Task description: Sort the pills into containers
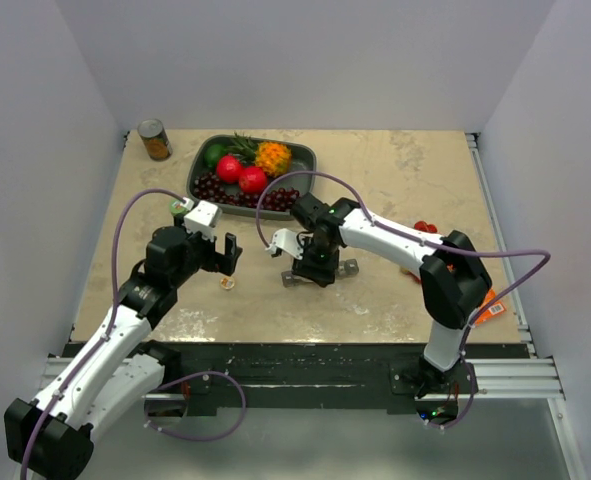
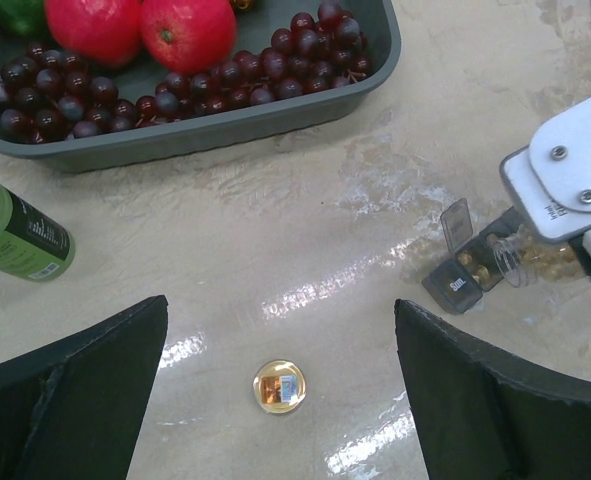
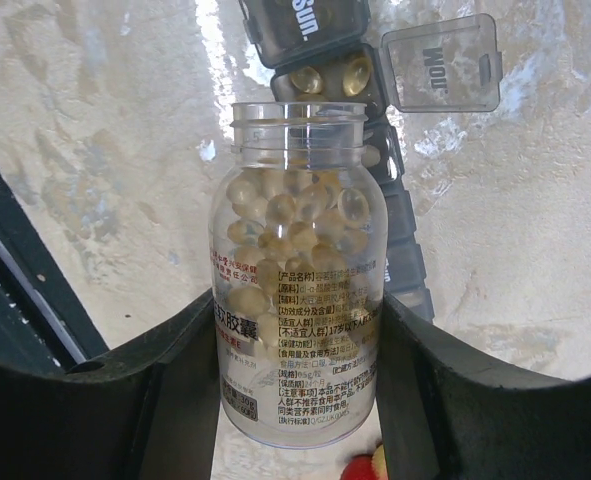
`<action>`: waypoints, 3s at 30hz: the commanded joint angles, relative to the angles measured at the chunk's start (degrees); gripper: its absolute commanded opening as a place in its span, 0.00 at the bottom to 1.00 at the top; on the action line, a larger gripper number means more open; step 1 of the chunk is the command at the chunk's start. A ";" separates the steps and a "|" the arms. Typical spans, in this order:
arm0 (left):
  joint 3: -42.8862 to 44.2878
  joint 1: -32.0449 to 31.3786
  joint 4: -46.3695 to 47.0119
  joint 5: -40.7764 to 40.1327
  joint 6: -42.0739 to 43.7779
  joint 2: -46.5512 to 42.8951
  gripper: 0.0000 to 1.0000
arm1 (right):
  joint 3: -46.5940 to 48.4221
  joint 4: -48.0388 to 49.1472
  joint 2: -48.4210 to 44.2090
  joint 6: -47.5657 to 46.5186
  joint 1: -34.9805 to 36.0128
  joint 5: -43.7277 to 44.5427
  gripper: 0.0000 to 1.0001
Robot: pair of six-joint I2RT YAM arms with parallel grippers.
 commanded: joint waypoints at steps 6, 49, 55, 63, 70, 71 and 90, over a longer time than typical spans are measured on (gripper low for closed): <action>1.68 0.29 1.90 0.57 0.67 -2.24 1.00 | -4.44 6.34 -11.04 -0.86 -3.28 -13.52 0.00; -5.26 0.38 -3.02 -5.13 -27.37 1.98 0.99 | -28.61 39.04 -40.68 3.36 -20.07 -62.77 0.00; -4.73 0.38 -5.04 -7.42 -28.51 4.79 0.99 | -28.61 37.89 -40.24 2.22 -21.39 -62.68 0.00; -2.45 0.29 -8.29 -11.20 -30.27 13.84 0.98 | -28.35 36.14 -39.27 0.38 -22.09 -62.15 0.00; -0.60 0.29 -7.24 -11.38 -30.71 19.64 0.95 | -28.26 34.82 -38.92 -1.12 -22.53 -62.06 0.00; -0.51 0.20 -6.89 -11.12 -30.62 20.43 0.95 | -28.26 34.73 -38.83 -1.38 -22.54 -62.06 0.00; 8.89 -8.41 -13.65 -19.72 -35.01 36.51 0.74 | -28.26 34.20 -38.31 -2.18 -22.80 -61.80 0.00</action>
